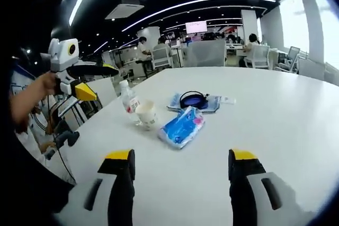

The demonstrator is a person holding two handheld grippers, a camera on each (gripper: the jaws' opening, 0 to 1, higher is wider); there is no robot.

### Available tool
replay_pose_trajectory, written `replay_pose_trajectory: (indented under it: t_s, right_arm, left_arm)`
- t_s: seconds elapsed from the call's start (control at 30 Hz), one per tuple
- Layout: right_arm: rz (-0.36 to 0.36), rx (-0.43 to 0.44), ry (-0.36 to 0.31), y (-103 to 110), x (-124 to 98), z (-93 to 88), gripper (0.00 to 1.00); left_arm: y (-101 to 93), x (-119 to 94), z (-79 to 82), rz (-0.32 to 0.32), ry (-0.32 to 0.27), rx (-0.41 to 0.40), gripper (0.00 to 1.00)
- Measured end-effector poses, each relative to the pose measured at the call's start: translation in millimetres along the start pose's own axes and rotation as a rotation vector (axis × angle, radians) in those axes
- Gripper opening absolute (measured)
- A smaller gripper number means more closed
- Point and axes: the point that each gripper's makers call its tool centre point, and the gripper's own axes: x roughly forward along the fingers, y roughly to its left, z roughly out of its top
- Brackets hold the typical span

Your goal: Arrange the tabletop items into an orderly group along one side of the table until the central work area is clear of visible clutter.

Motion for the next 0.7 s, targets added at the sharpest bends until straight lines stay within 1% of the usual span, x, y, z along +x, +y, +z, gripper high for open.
replay_pose_trajectory:
  t_s: [0.13, 0.23, 0.27, 0.3, 0.33, 0.37, 0.43, 0.47, 0.5, 0.57, 0.6, 0.67, 0.7]
  right_arm:
    - [-0.005, 0.006, 0.004, 6.7, 4.6, -1.5, 0.60]
    - [-0.001, 0.022, 0.007, 14.9, 9.8, -1.8, 0.59]
    - [0.002, 0.022, 0.011, 16.6, 10.5, -2.4, 0.59]
    - [0.012, 0.019, 0.013, 21.4, 12.6, -2.4, 0.59]
    - [0.014, 0.017, 0.012, 24.0, 14.1, -2.0, 0.58]
    - [0.023, 0.019, 0.012, 28.5, 16.2, -1.0, 0.57]
    - [0.030, 0.026, 0.009, 34.2, 18.8, 0.9, 0.54]
    - [0.028, 0.031, 0.005, 36.9, 21.3, 2.5, 0.52]
    - [0.028, 0.042, 0.005, 39.8, 23.9, 3.4, 0.48]
    - [0.028, 0.084, -0.006, 45.2, 29.3, 6.1, 0.46]
    - [0.031, 0.100, -0.006, 47.5, 31.9, 6.5, 0.47]
    - [0.052, 0.165, 0.007, 57.4, 38.1, 5.0, 0.46]
    - [0.052, 0.171, 0.011, 58.9, 40.7, 4.3, 0.45]
  left_arm:
    - [7.1, 7.7, 8.7, -0.023, 0.018, 0.043, 0.73]
    - [12.2, 15.2, 14.5, -0.058, 0.024, 0.069, 0.71]
    - [12.9, 16.3, 14.9, -0.061, 0.026, 0.072, 0.71]
    - [15.2, 18.7, 14.7, -0.070, 0.045, 0.092, 0.70]
    - [16.3, 20.9, 15.6, -0.074, 0.051, 0.105, 0.70]
    - [16.5, 24.0, 16.7, -0.094, 0.054, 0.116, 0.70]
    - [19.7, 27.6, 17.4, -0.098, 0.062, 0.119, 0.67]
    - [21.2, 30.1, 19.1, -0.102, 0.062, 0.135, 0.66]
    - [21.1, 32.5, 19.9, -0.115, 0.064, 0.141, 0.65]
    - [23.7, 36.7, 19.8, -0.125, 0.076, 0.146, 0.64]
    - [24.9, 39.7, 18.7, -0.136, 0.091, 0.157, 0.64]
    - [24.5, 42.9, 15.7, -0.163, 0.121, 0.186, 0.64]
    - [21.8, 44.4, 13.9, -0.188, 0.143, 0.201, 0.65]
